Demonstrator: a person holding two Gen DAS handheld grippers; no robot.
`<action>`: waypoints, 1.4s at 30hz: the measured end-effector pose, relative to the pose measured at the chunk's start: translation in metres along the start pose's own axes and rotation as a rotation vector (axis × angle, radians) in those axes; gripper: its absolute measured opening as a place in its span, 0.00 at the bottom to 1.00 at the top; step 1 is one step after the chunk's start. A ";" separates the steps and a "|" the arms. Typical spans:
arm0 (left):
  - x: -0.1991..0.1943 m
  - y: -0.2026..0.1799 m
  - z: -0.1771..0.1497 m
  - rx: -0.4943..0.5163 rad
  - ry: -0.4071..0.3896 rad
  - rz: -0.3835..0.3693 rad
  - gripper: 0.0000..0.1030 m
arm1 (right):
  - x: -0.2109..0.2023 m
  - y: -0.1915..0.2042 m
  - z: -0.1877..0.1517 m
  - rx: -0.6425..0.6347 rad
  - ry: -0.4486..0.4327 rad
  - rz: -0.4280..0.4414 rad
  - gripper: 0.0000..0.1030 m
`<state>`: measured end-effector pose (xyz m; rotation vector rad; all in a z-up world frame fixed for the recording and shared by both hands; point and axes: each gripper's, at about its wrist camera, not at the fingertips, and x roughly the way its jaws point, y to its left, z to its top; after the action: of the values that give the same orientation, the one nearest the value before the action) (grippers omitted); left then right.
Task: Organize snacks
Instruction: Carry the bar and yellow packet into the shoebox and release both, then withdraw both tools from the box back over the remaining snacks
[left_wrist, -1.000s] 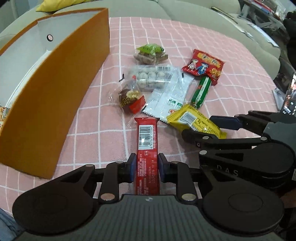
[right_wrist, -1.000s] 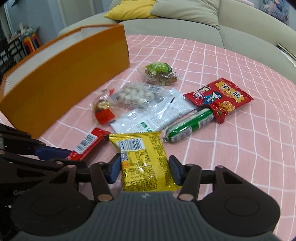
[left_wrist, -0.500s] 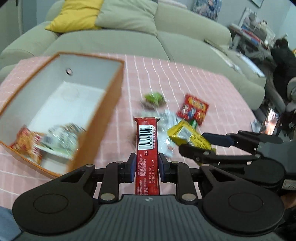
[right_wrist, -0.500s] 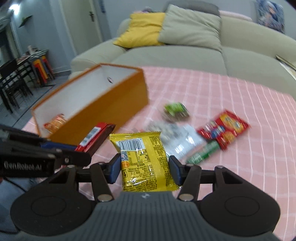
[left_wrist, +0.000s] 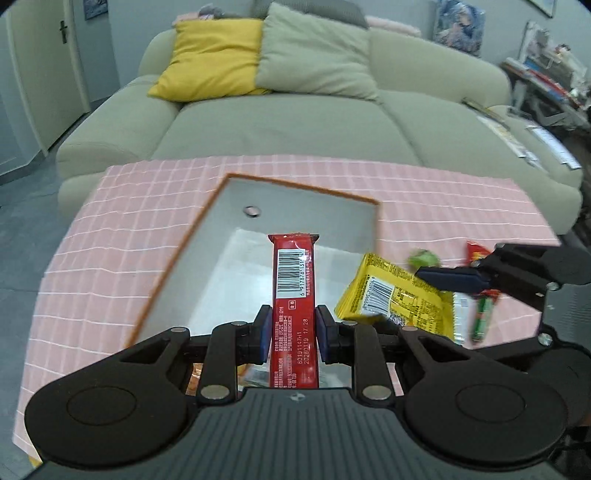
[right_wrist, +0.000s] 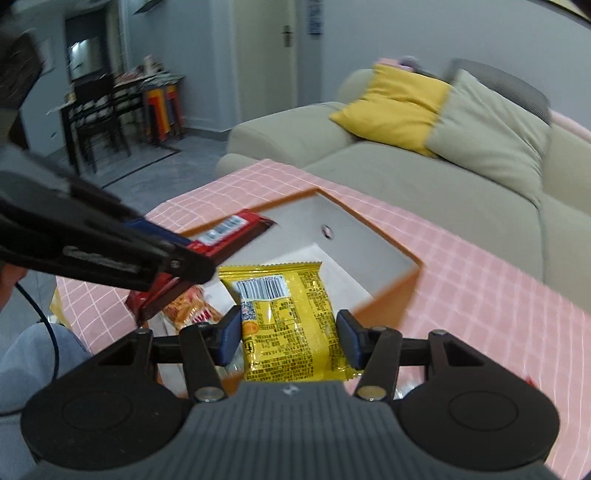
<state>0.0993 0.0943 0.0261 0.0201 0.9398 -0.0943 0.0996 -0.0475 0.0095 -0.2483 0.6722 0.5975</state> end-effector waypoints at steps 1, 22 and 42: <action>0.006 0.005 0.003 0.003 0.010 0.012 0.26 | 0.007 0.004 0.006 -0.034 0.005 -0.004 0.51; 0.112 0.035 0.004 0.093 0.260 0.088 0.26 | 0.141 0.030 0.015 -0.423 0.282 -0.023 0.50; 0.129 0.036 -0.005 0.119 0.350 0.085 0.29 | 0.161 0.027 0.007 -0.349 0.399 0.023 0.53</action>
<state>0.1739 0.1213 -0.0818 0.1912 1.2802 -0.0690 0.1873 0.0474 -0.0901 -0.6982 0.9536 0.6940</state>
